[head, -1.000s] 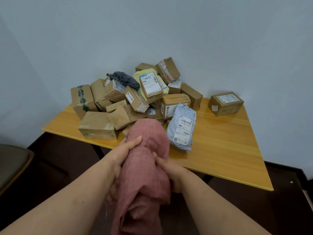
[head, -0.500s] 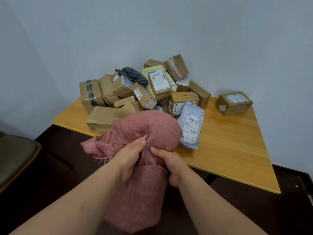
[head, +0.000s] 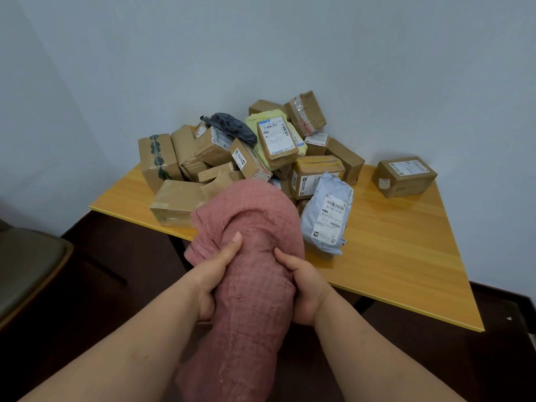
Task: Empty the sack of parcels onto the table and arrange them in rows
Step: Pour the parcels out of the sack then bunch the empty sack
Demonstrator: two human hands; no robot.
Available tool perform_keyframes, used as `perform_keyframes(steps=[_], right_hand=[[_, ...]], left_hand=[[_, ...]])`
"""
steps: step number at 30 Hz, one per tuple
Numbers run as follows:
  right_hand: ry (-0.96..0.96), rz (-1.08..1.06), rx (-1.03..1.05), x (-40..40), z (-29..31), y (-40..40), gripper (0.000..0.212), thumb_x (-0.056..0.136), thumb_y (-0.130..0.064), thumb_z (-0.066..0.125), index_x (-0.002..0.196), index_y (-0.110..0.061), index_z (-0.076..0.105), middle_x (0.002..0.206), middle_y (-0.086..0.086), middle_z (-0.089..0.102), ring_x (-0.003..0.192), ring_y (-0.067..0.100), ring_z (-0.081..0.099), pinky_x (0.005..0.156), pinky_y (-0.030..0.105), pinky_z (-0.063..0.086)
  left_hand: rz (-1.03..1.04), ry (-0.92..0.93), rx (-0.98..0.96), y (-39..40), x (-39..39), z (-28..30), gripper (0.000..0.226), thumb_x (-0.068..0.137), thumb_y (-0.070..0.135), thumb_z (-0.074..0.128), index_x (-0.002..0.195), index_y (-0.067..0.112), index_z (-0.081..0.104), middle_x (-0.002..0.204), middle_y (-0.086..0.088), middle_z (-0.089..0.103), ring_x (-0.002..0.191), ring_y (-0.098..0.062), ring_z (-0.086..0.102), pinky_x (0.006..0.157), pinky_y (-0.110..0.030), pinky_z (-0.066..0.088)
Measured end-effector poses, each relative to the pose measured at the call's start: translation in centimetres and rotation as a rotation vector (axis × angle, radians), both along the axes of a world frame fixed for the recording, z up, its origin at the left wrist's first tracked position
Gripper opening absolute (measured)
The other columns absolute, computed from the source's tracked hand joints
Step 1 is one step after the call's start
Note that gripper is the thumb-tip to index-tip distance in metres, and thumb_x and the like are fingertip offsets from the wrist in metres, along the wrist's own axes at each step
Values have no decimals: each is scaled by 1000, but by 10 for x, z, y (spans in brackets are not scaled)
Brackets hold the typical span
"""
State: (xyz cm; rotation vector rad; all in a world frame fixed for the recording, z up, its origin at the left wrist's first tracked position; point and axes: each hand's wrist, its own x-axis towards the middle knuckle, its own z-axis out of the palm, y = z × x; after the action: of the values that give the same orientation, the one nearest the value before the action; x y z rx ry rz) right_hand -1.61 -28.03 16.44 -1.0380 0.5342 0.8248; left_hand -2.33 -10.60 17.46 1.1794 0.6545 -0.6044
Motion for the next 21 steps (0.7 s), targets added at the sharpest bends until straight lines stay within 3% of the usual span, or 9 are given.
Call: perform_keyframes(steps=[2, 5, 7, 8, 9, 11, 15, 17, 21], right_hand=[[-15, 79, -64, -2, -2, 2, 58, 84, -56, 68, 126, -16, 62, 113, 11, 73, 108, 28, 66, 94, 43, 52], [-108, 169, -292, -3, -4, 3, 73, 78, -68, 66, 135, -26, 51, 104, -5, 67, 95, 15, 61, 80, 32, 49], [-106, 186, -359, -2, -13, 2, 93, 68, -76, 67, 143, -27, 44, 123, -4, 63, 113, 21, 58, 103, 44, 43], [-74, 192, -354, -1, -17, 2, 101, 63, -80, 68, 146, -30, 40, 135, -1, 58, 124, 27, 53, 112, 54, 33], [-35, 200, -326, 0, -20, 1, 105, 59, -83, 69, 147, -32, 38, 142, 2, 53, 131, 31, 48, 115, 60, 26], [18, 230, -179, 2, -21, -2, 103, 56, -81, 74, 143, -36, 42, 145, 5, 51, 133, 34, 46, 112, 66, 25], [-88, 327, 124, 0, -19, 1, 79, 66, -55, 82, 136, -31, 55, 133, 6, 64, 126, 31, 57, 108, 64, 35], [-102, 278, 189, 3, -20, 6, 81, 64, -46, 87, 136, -23, 57, 132, 12, 64, 126, 33, 58, 112, 60, 34], [-30, 268, 114, 3, -19, 5, 88, 54, -57, 90, 131, -30, 58, 129, 13, 66, 124, 38, 57, 110, 64, 30]], left_hand=[[6, -13, -39, 3, 0, 3, 64, 63, 49, 78, 114, 11, 69, 105, -20, 74, 103, -36, 69, 90, -48, 53], [38, -127, -27, 7, 2, -1, 55, 66, 24, 81, 118, 14, 67, 106, -18, 74, 100, -37, 70, 87, -49, 55], [102, -203, 10, 7, 4, -4, 56, 66, 13, 82, 119, 16, 65, 106, -16, 75, 98, -37, 71, 85, -49, 56], [140, -228, 29, 6, 5, -5, 56, 67, 8, 82, 119, 15, 64, 106, -16, 74, 97, -36, 71, 83, -48, 57], [180, -249, 56, 5, 7, -7, 55, 68, 5, 82, 119, 14, 63, 107, -16, 74, 96, -35, 72, 82, -47, 58], [298, -299, 79, 7, 12, -11, 57, 70, 3, 84, 121, 15, 61, 110, -16, 73, 97, -35, 71, 85, -49, 57], [461, -303, -25, 9, 21, -10, 55, 70, 14, 86, 120, 18, 62, 114, -16, 70, 97, -36, 71, 78, -55, 58], [501, -274, -111, 6, 25, -5, 43, 80, 11, 78, 120, 19, 64, 110, -15, 72, 96, -37, 70, 71, -53, 58], [546, -305, -210, 3, 31, 1, 73, 63, 17, 82, 132, 20, 59, 121, -17, 69, 104, -40, 68, 67, -58, 58]])
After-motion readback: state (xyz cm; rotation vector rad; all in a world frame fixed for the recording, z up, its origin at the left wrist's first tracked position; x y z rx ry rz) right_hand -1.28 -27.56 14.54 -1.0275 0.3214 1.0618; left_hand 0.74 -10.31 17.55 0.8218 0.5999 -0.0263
